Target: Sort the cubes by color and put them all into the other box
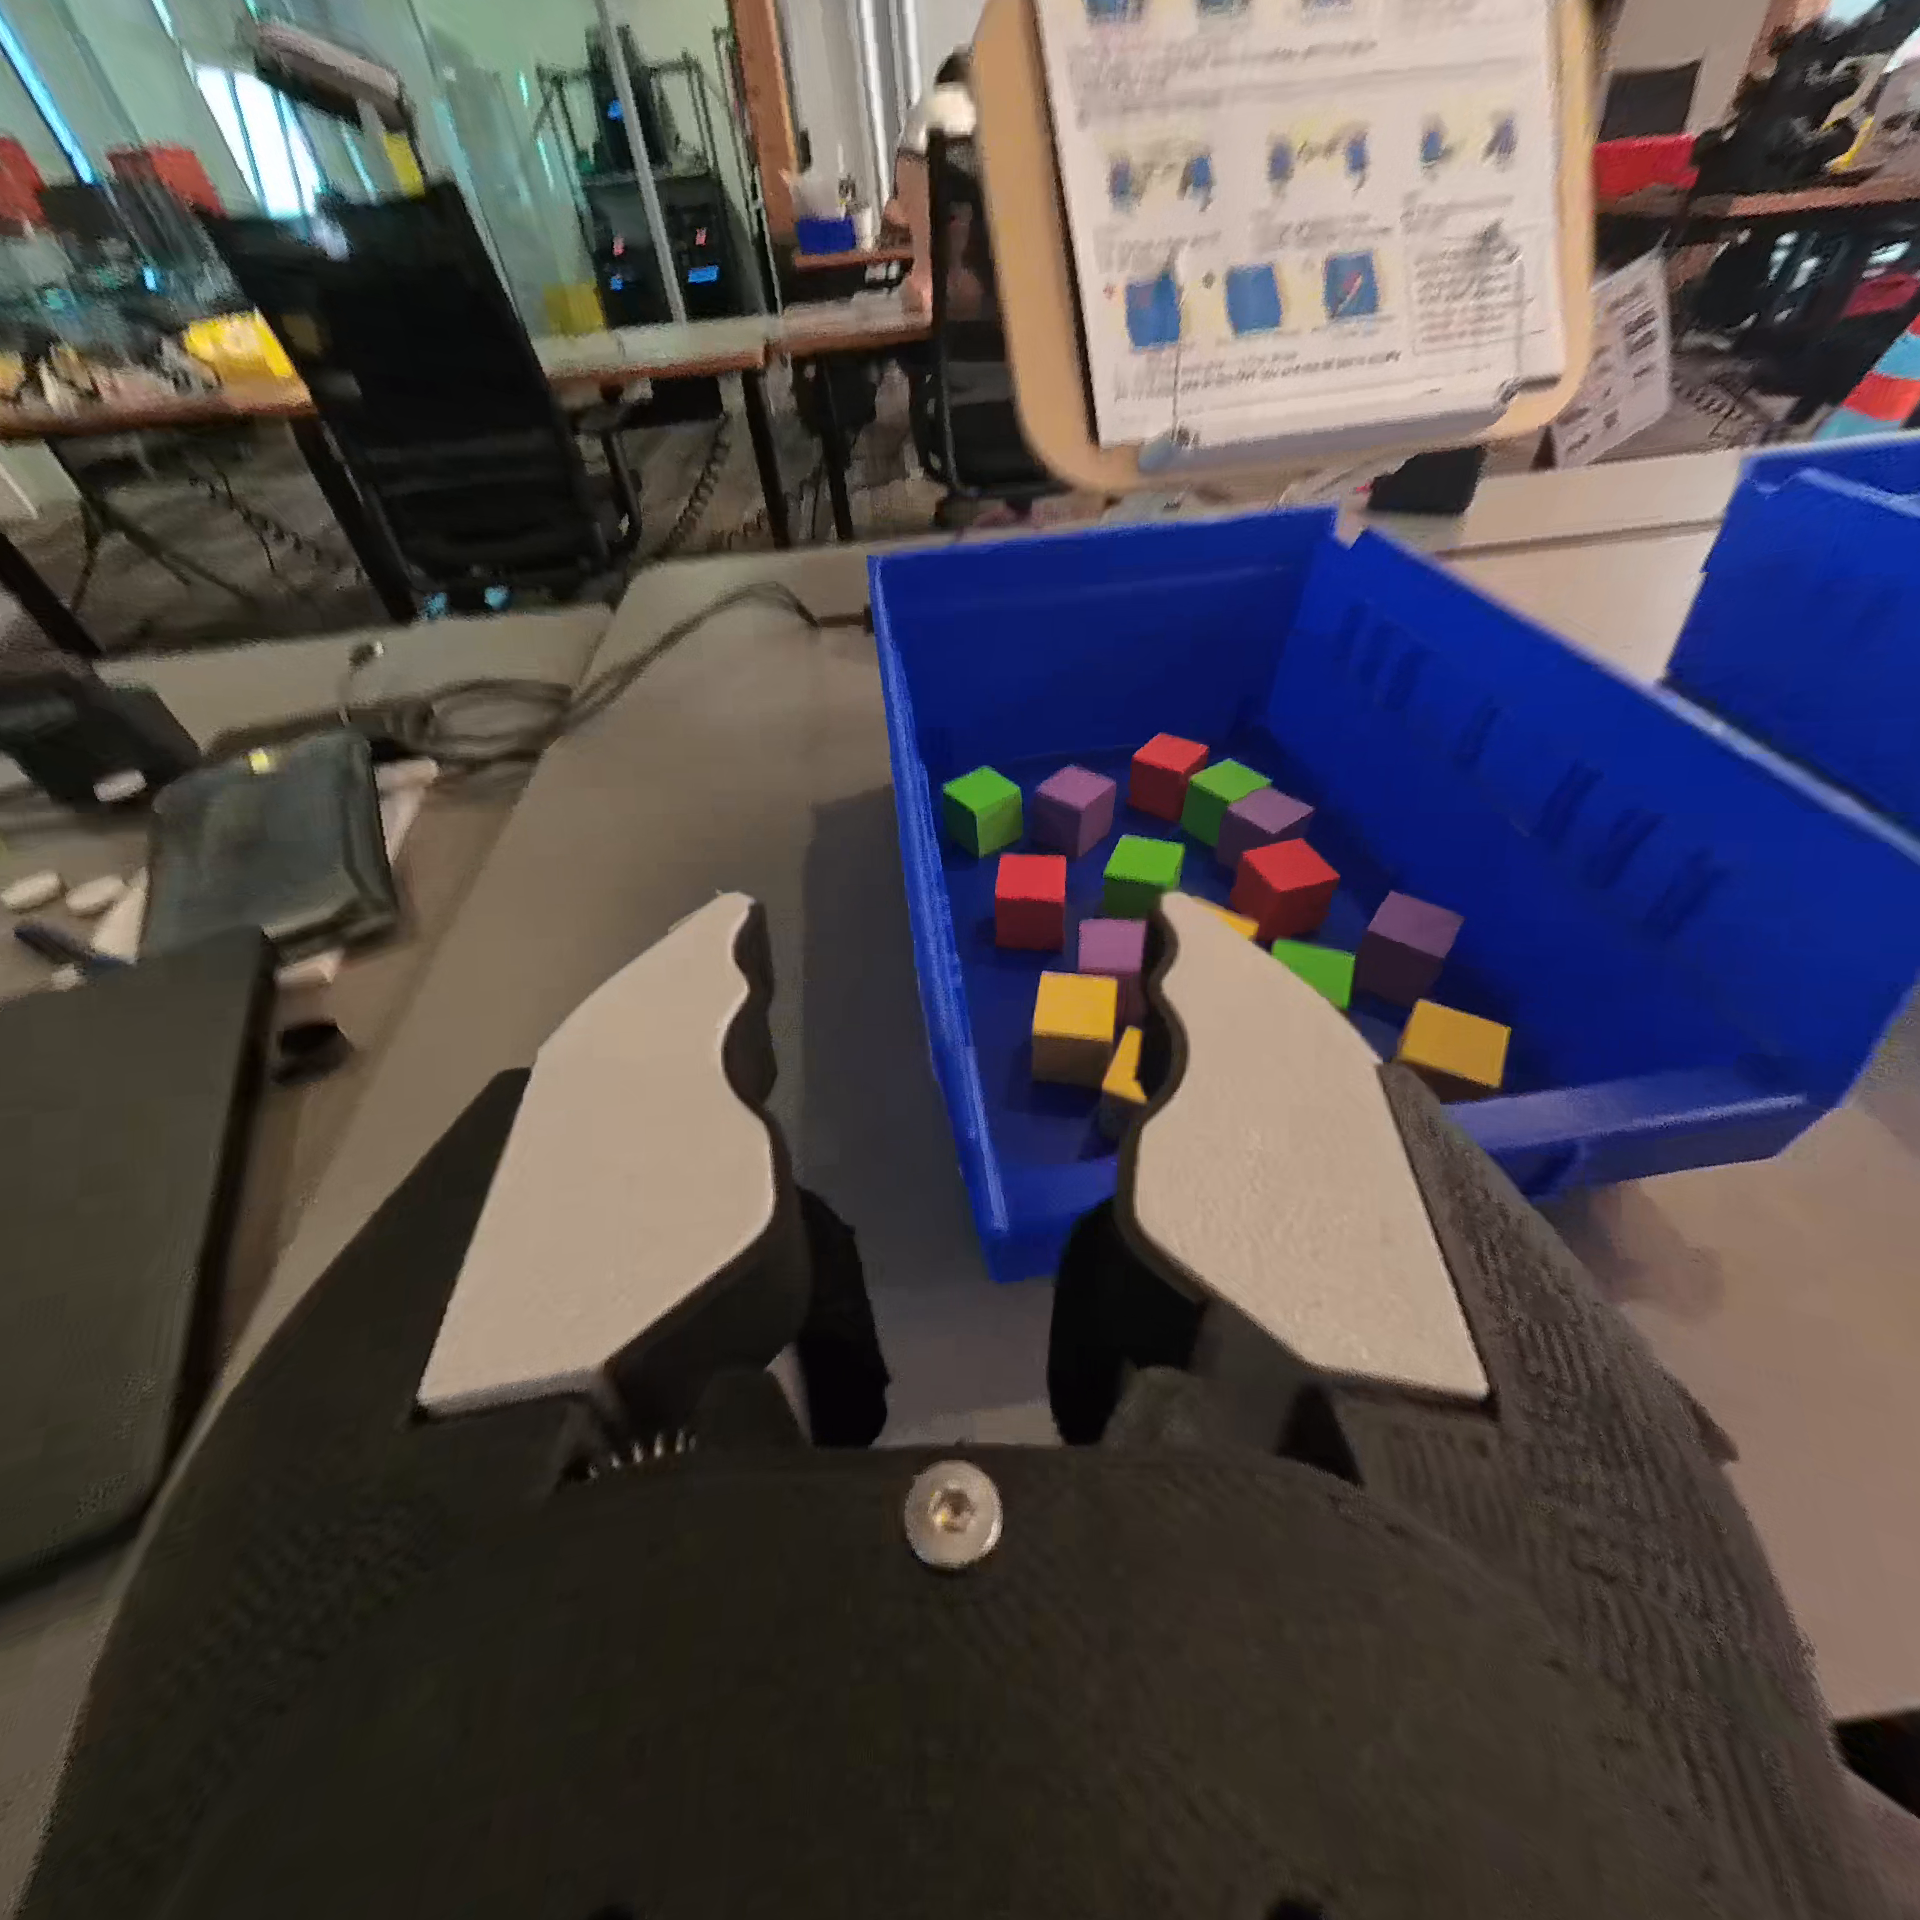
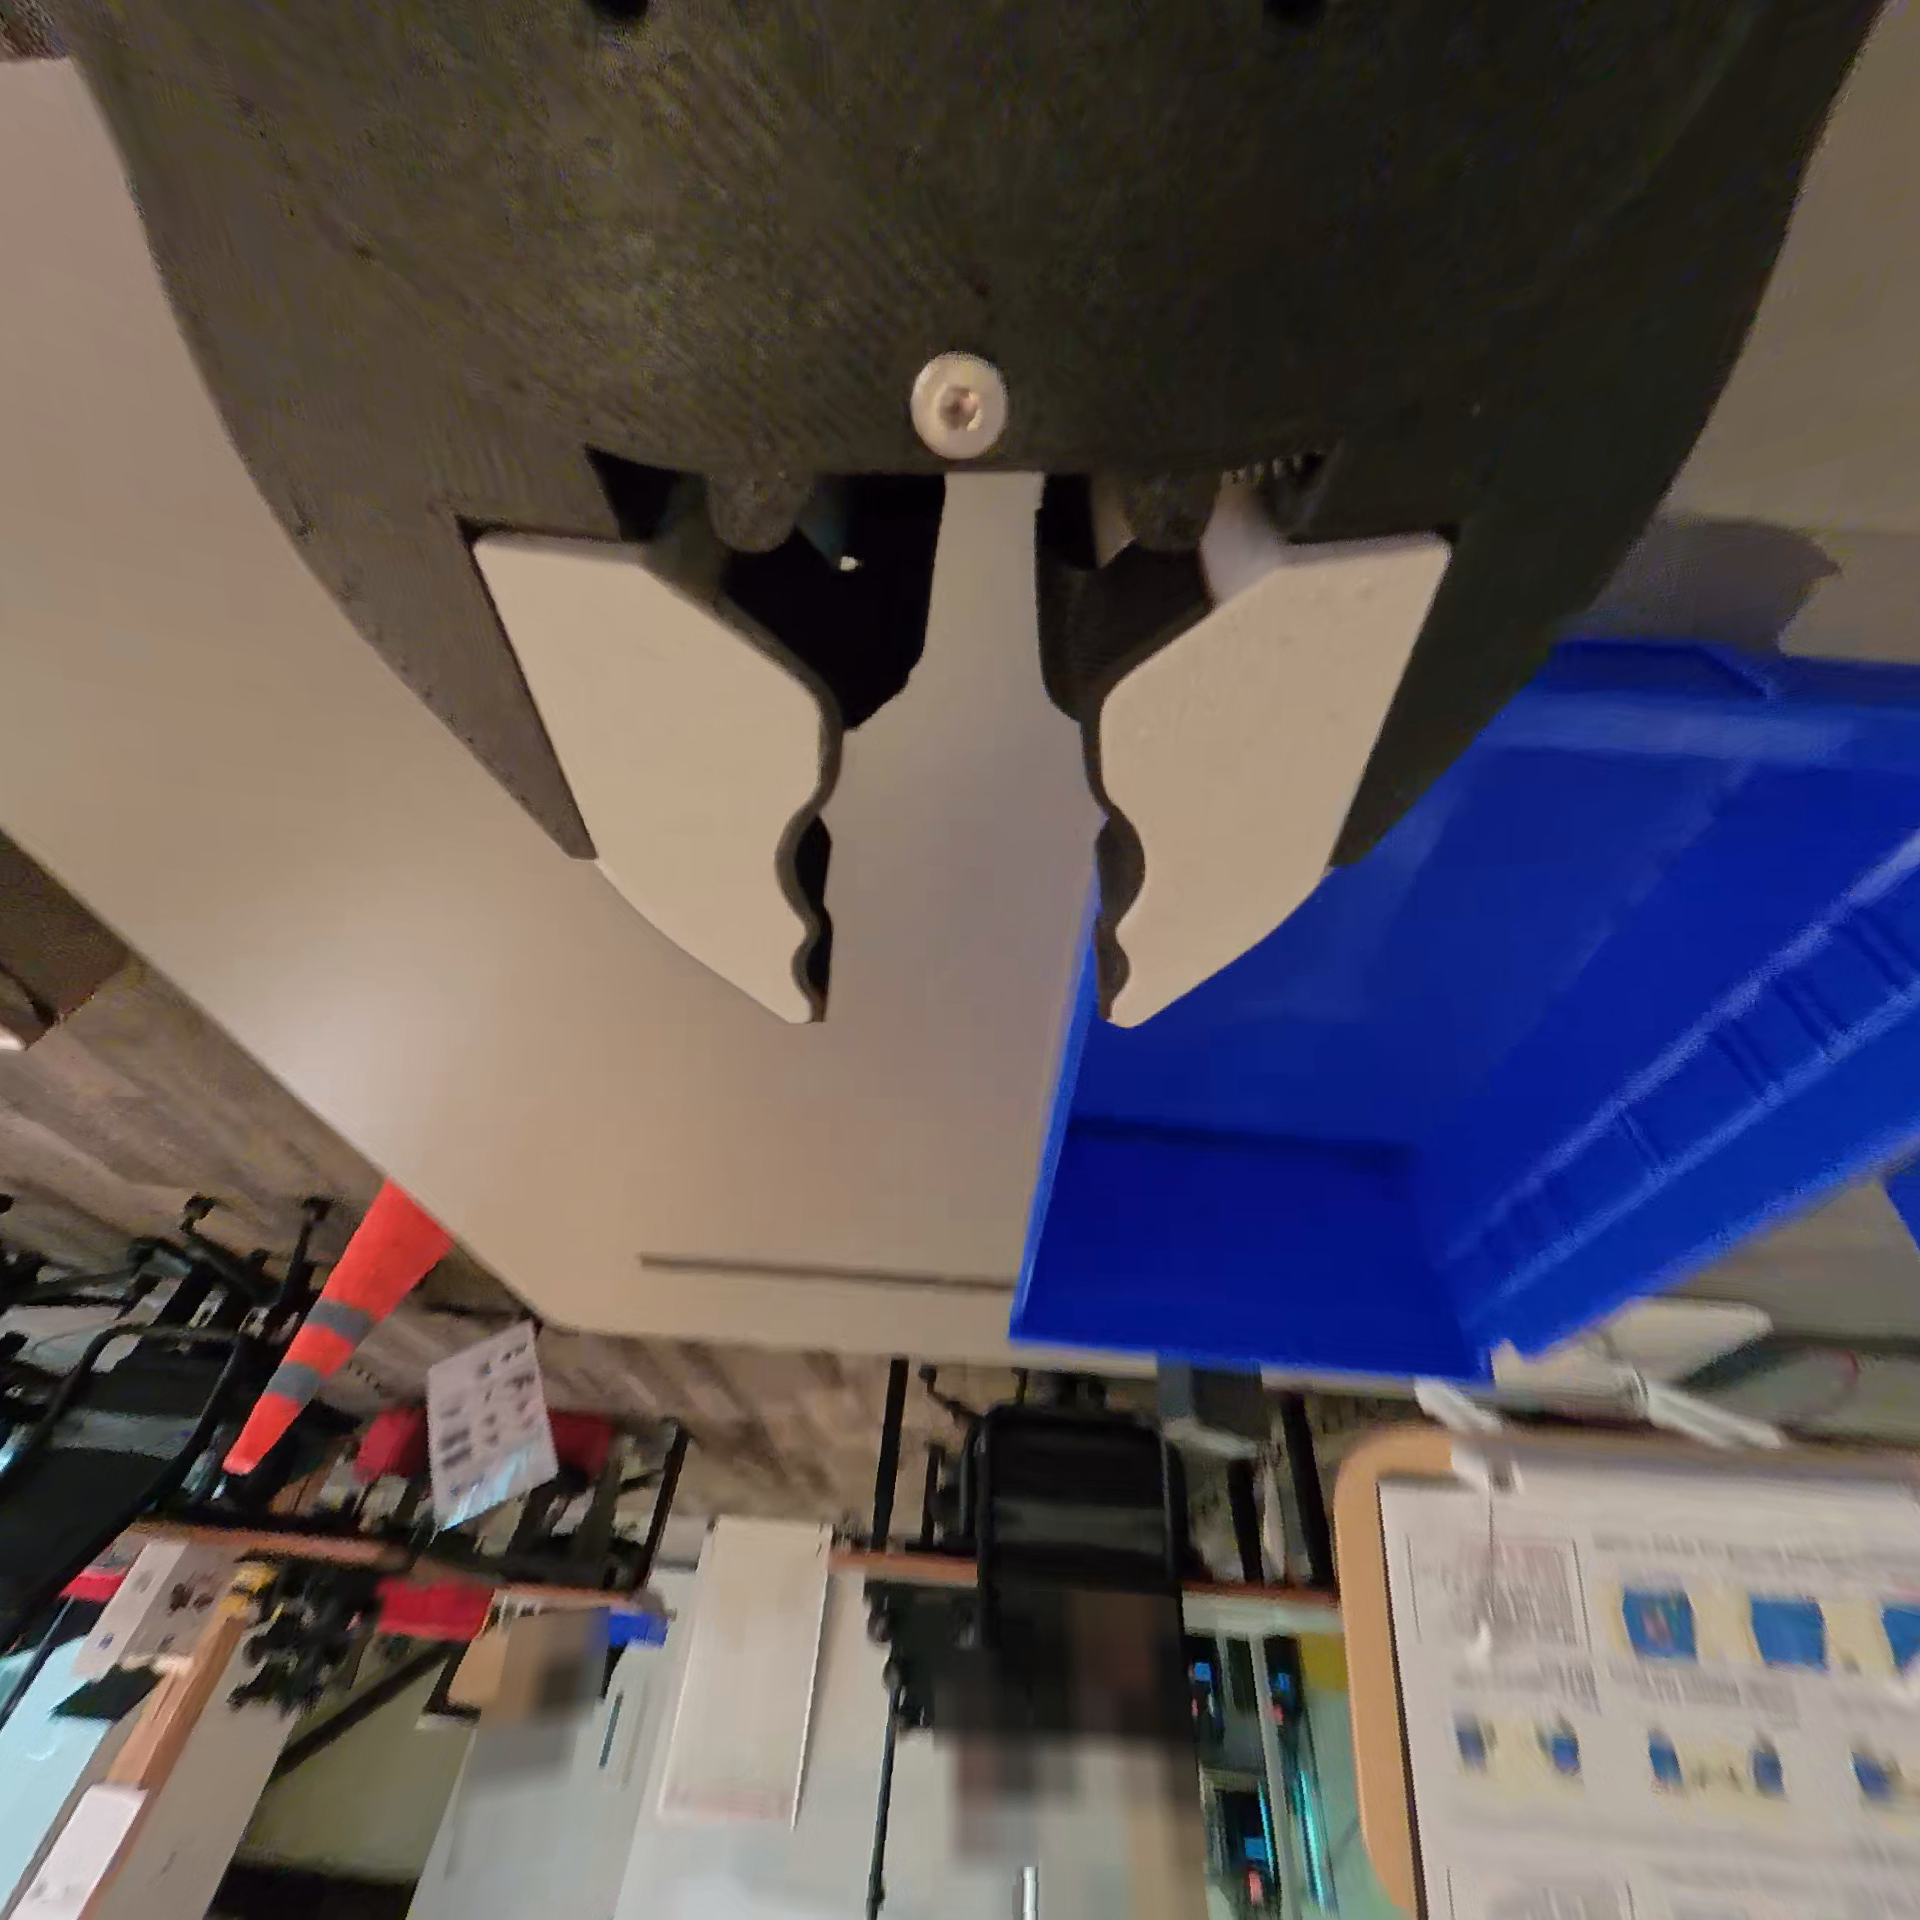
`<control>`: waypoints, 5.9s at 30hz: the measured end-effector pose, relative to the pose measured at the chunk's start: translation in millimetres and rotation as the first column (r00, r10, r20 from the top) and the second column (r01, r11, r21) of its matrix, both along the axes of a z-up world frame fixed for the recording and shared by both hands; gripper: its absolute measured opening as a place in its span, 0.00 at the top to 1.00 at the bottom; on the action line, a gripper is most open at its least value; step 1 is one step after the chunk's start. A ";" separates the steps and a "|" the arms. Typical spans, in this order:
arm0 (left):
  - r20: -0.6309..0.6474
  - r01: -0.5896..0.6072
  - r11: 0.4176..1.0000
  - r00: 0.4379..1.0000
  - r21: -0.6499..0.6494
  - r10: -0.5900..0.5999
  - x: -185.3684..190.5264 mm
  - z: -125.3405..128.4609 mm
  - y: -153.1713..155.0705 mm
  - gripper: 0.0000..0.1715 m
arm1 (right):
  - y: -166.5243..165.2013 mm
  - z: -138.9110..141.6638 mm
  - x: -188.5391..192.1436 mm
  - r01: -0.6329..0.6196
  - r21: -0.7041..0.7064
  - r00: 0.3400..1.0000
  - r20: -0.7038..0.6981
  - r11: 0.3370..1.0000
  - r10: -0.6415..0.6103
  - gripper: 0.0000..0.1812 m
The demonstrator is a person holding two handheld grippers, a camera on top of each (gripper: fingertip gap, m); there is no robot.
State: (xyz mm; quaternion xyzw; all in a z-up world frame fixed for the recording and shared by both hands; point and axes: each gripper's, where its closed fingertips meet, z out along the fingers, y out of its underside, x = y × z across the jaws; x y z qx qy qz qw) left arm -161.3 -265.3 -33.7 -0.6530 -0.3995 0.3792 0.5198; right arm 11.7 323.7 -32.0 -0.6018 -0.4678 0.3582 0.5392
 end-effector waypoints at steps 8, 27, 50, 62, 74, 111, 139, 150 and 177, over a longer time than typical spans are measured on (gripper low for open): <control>0.010 0.138 0.977 0.990 -0.164 -0.138 -10.5 51.7 48.1 0.71 | -63.6 87.1 -30.2 -0.232 0.002 0.972 -0.037 0.973 0.232 0.62; 0.230 0.146 0.989 0.963 -0.016 -0.138 -46.9 12.6 56.6 0.55 | -105.6 53.8 -47.3 -0.342 0.063 0.937 0.093 0.937 0.336 0.71; 0.761 0.502 0.749 0.649 -0.433 0.004 -41.8 -88.5 69.0 0.68 | -119.8 51.0 -45.1 -0.420 0.044 0.904 0.105 0.907 0.413 0.69; 0.840 0.392 0.825 0.515 -0.407 0.170 -50.7 -100.3 70.5 0.68 | -115.8 56.9 -43.5 -0.410 0.041 0.911 0.072 0.911 0.407 0.70; 0.870 0.345 0.851 0.437 -0.396 0.228 -56.1 -124.5 70.3 0.75 | -111.2 70.2 -36.7 -0.405 0.048 0.914 0.022 0.913 0.404 0.70; 0.217 0.533 0.069 -0.219 0.843 -0.951 130.1 63.2 234.5 0.83 | -349.4 60.0 -42.5 -0.827 0.439 0.488 0.249 0.352 0.836 0.73; 0.101 0.547 0.155 0.128 0.823 -0.987 97.5 62.8 250.5 0.64 | -309.3 63.6 -51.5 -0.796 0.400 0.543 0.141 0.454 0.828 0.85; 0.068 0.633 0.567 0.634 0.527 -0.770 41.2 90.2 196.2 0.66 | -133.4 28.1 -81.7 -0.443 -0.027 0.819 0.395 0.896 0.417 0.85; 0.125 0.586 0.691 0.717 0.423 -0.686 17.1 86.5 156.3 0.72 | -68.5 -130.1 -32.8 0.012 -0.270 0.011 0.963 0.963 0.270 0.80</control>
